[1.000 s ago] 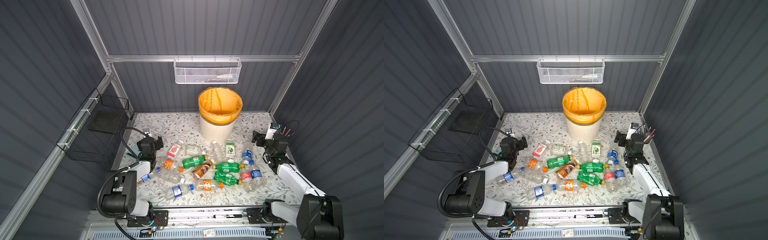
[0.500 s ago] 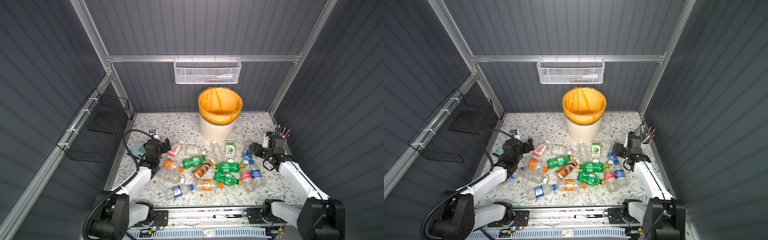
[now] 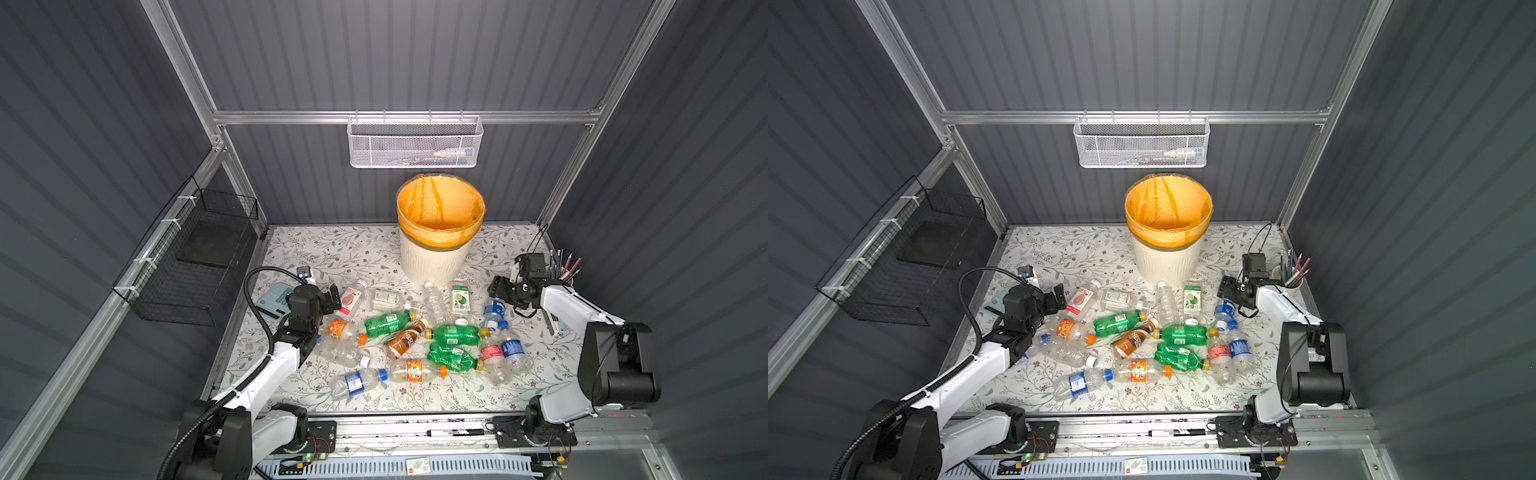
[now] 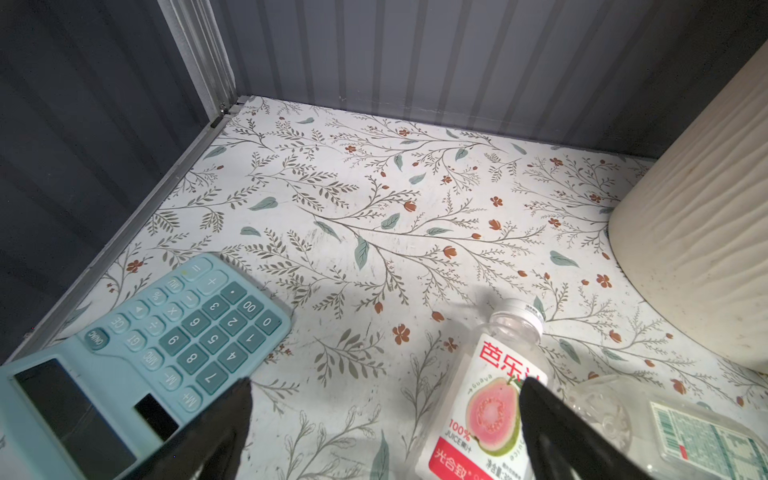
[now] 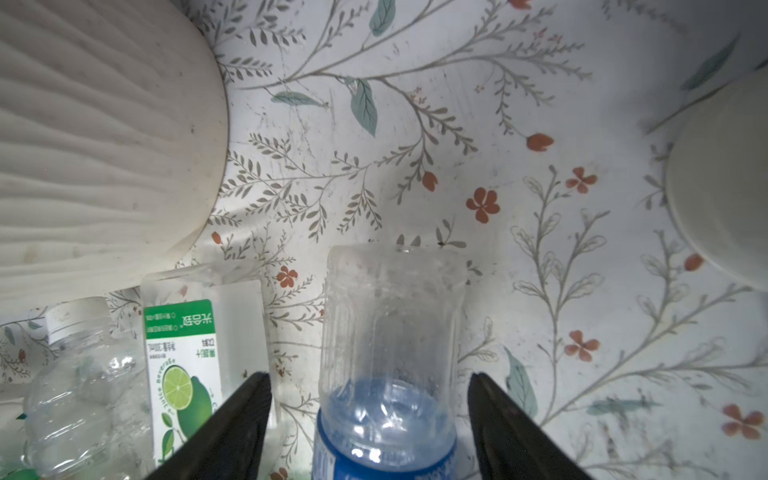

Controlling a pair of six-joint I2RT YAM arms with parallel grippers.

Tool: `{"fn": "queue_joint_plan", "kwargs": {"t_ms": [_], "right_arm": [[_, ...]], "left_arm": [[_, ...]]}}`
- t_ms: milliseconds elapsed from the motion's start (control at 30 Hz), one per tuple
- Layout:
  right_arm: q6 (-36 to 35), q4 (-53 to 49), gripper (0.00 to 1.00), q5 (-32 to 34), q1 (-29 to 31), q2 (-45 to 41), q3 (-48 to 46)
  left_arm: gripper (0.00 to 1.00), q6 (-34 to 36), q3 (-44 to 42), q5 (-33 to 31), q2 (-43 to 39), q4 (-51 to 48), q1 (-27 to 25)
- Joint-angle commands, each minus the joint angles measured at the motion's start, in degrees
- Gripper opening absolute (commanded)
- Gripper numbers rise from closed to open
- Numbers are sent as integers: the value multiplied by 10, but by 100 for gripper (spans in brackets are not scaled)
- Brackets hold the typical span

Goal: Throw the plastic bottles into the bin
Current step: 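Lower the right gripper onto a clear blue-labelled bottle and close, then lift the clear bottle with the right gripper over the bin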

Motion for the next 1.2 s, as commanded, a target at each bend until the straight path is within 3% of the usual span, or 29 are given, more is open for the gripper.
{"fn": "queue_joint_plan", "kwargs": {"t_ms": [0,400,700,900,1167], "right_arm": [[0,-29,76,3,3,20,20],[-2,-39,68,-6,7,83,53],[-1,-30,43,-18,7,79,69],[3,8,41,3,6,-25,71],[25,82,37,106,0,-240,111]], "left_arm": [[100,-11,-9,-15,-15,-19,-1],[100,-20,-14,-17,-29,-37,-1],[100,-24,-19,-22,-32,-37,-1],[100,-27,-20,-24,-30,-35,-1],[100,-31,-24,-21,-28,-26,-1]]}}
